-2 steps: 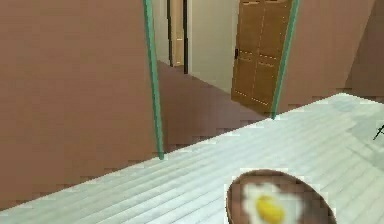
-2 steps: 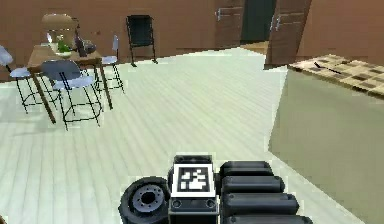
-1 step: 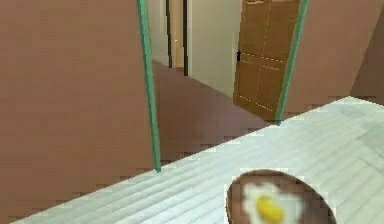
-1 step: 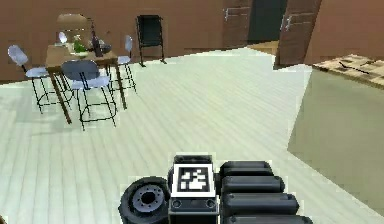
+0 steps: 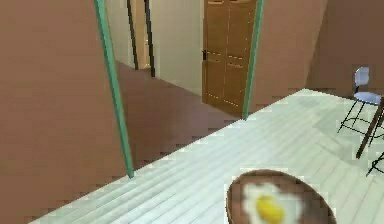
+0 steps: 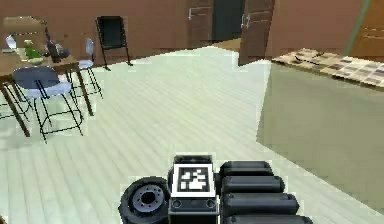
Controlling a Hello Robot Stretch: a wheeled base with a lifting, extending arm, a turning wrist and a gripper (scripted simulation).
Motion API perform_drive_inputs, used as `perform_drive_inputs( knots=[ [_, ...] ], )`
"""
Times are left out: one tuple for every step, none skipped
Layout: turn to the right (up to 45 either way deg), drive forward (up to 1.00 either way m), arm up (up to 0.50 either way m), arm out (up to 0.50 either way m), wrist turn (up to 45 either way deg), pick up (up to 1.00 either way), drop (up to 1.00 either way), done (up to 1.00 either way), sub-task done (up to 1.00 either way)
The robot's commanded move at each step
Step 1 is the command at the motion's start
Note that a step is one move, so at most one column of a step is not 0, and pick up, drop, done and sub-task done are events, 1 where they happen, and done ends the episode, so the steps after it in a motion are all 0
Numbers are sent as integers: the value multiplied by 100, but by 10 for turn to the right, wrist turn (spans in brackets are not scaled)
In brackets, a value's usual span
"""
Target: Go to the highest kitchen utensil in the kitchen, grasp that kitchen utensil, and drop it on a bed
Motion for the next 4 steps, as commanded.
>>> perform_drive_inputs(
  knots=[
    [0,100,0,0,0,0,0,0,0],
    [0,75,0,0,0,0,0,0,0],
    [-240,0,0,0,0,0,0,0,0],
    [0,100,0,0,0,0,0,0,0]
  ],
)
